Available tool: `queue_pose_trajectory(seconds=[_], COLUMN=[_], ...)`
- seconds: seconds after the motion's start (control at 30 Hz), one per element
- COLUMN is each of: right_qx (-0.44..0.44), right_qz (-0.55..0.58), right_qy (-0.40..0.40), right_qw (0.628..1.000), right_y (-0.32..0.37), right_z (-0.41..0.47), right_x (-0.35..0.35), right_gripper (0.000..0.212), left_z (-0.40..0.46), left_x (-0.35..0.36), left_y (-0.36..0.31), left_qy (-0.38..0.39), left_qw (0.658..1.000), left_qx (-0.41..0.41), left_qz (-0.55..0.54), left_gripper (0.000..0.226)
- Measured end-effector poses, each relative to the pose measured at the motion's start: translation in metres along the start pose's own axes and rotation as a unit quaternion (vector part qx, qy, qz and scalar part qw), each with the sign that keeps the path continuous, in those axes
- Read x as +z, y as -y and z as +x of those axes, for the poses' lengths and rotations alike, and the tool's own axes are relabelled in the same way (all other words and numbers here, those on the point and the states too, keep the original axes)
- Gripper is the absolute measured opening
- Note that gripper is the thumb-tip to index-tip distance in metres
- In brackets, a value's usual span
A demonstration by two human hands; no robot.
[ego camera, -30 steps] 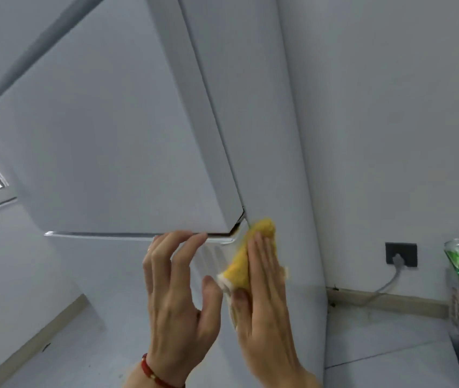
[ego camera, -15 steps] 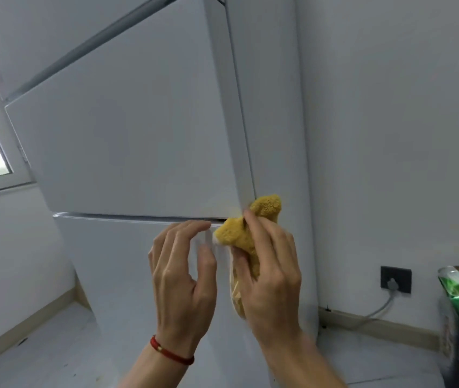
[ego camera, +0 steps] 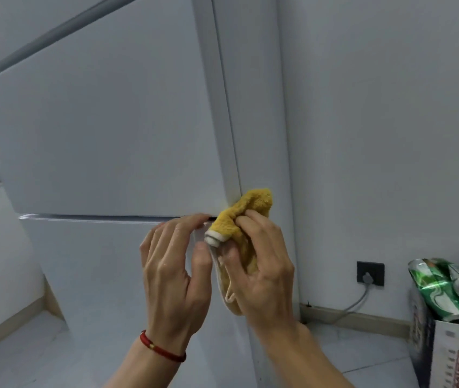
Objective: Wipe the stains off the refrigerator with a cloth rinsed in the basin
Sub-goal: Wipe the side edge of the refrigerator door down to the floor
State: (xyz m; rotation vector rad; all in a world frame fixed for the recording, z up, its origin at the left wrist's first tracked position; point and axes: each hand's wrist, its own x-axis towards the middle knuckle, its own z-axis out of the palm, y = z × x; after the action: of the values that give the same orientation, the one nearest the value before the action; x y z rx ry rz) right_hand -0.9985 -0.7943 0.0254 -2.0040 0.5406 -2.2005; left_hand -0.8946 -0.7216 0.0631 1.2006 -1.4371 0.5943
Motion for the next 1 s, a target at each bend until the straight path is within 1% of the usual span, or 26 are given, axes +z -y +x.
queue_pose_trajectory(seconds=[0.07,0.13,0.17,0.23,0.33,0.47,0.57,0.67,0.7,0.77,0.8,0.9,1.0], right_qx=[-0.038,-0.057,-0.053,-0.016,0.028,-0.008,-0.021,0.033,0.053,0.101,0.122,0.139,0.206], right_qz=[-0.023,-0.046,-0.056,-0.058,-0.018,-0.004,-0.008,0.048,0.070,0.089,0.086,0.058,0.062], right_qy=[0.006,0.024,0.029,0.028,0.017,-0.004,0.000,0.019,0.023,0.058,0.081,0.118,0.153], right_qw=[0.999,0.997,0.997,0.998,0.999,1.000,1.000,0.998,0.996,0.989,0.986,0.982,0.964], right_y=[-0.004,-0.015,-0.022,-0.031,-0.030,-0.013,-0.016,-0.014,-0.011,-0.007,-0.008,-0.019,-0.033], right_z=[0.000,0.006,0.010,0.018,0.017,0.000,0.002,-0.003,-0.010,-0.025,-0.031,-0.076,-0.138], right_x=[-0.003,-0.006,-0.008,-0.008,-0.005,0.004,0.005,0.018,0.024,0.031,0.030,0.018,0.006], right_gripper=[0.033,0.034,0.037,0.041,0.037,0.034,0.034,0.041,0.049,0.071,0.073,0.069,0.070], left_z=[0.002,0.004,0.005,0.005,0.005,0.002,0.000,0.000,-0.001,-0.009,-0.014,-0.038,-0.059], left_x=[0.002,0.004,0.005,0.007,0.006,0.005,0.007,0.009,0.011,0.016,0.019,0.025,0.025], left_y=[0.000,0.001,0.001,0.002,0.002,0.004,0.004,0.004,0.004,0.005,0.006,0.010,0.013], left_qy=[-0.007,-0.017,-0.021,-0.023,-0.021,-0.021,-0.021,-0.024,-0.020,-0.005,0.006,0.057,0.083], left_qw=[1.000,1.000,1.000,1.000,1.000,1.000,1.000,0.999,0.999,0.998,0.997,0.992,0.990], left_qx=[-0.002,-0.006,-0.005,-0.002,0.000,0.004,0.011,0.028,0.035,0.042,0.041,0.035,0.034], left_qz=[-0.003,-0.005,-0.002,0.000,-0.002,-0.012,-0.010,0.008,0.020,0.048,0.065,0.105,0.113], left_gripper=[0.035,0.036,0.035,0.035,0.035,0.036,0.036,0.036,0.037,0.043,0.050,0.075,0.085])
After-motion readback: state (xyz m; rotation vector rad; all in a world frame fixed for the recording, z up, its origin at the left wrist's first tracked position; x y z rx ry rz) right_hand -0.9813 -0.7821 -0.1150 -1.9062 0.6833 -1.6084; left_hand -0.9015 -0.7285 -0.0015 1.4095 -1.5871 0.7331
